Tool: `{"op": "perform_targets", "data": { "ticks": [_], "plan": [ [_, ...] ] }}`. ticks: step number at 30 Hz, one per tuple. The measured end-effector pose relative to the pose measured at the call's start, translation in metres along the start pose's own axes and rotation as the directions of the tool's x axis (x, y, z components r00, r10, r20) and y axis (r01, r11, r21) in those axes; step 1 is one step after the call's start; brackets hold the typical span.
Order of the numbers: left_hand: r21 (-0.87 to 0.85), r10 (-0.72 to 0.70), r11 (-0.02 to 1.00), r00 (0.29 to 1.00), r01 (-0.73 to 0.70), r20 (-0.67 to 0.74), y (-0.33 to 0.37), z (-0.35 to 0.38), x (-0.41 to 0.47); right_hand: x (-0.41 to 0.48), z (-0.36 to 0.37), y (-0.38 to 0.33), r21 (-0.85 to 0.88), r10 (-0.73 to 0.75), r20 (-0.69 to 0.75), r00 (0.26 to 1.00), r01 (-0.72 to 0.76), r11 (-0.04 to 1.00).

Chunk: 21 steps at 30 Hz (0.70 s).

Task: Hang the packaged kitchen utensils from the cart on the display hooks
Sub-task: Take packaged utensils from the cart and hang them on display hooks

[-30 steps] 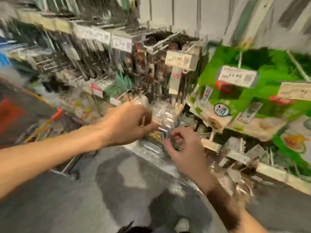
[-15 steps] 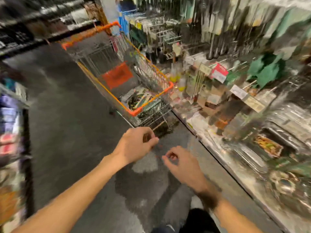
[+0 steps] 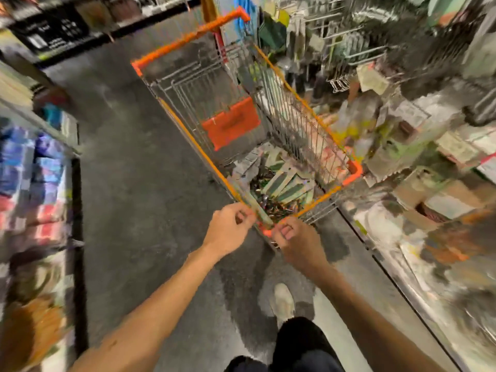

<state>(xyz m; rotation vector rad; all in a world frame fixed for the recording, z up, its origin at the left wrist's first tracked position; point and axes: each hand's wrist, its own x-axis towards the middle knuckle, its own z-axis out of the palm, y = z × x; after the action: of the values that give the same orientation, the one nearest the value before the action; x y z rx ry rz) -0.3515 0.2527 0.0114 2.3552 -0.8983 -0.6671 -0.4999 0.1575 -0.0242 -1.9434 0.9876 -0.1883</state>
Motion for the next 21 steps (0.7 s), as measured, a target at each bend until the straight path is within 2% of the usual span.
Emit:
{"op": "perform_targets", "data": {
  "ticks": [6,11,15,18,21],
  "plan": [
    [-0.006,-0.022,1.0,0.999,0.022,0.047,-0.008,-0.015,0.123,0.115,0.02,-0.024,-0.116,0.112,0.078,0.991,-0.102,0.988],
    [-0.006,-0.039,0.999,0.974,0.041,0.222,-0.031,-0.022,0.233,0.194,0.045,-0.021,-0.134,0.29,0.134,0.948,-0.272,0.953],
    [0.077,-0.07,0.996,0.916,0.043,0.394,-0.057,-0.011,0.33,0.255,0.067,0.001,-0.142,0.428,0.146,0.892,-0.409,0.901],
    [0.11,-0.134,0.99,0.855,0.091,0.501,-0.077,0.006,0.393,0.293,0.079,0.014,-0.153,0.515,0.086,0.853,-0.5,0.853],
    [0.22,-0.14,0.976,0.782,0.004,0.607,-0.099,0.026,0.445,0.325,0.086,0.014,-0.157,0.61,0.077,0.789,-0.595,0.789]
  ]
}}
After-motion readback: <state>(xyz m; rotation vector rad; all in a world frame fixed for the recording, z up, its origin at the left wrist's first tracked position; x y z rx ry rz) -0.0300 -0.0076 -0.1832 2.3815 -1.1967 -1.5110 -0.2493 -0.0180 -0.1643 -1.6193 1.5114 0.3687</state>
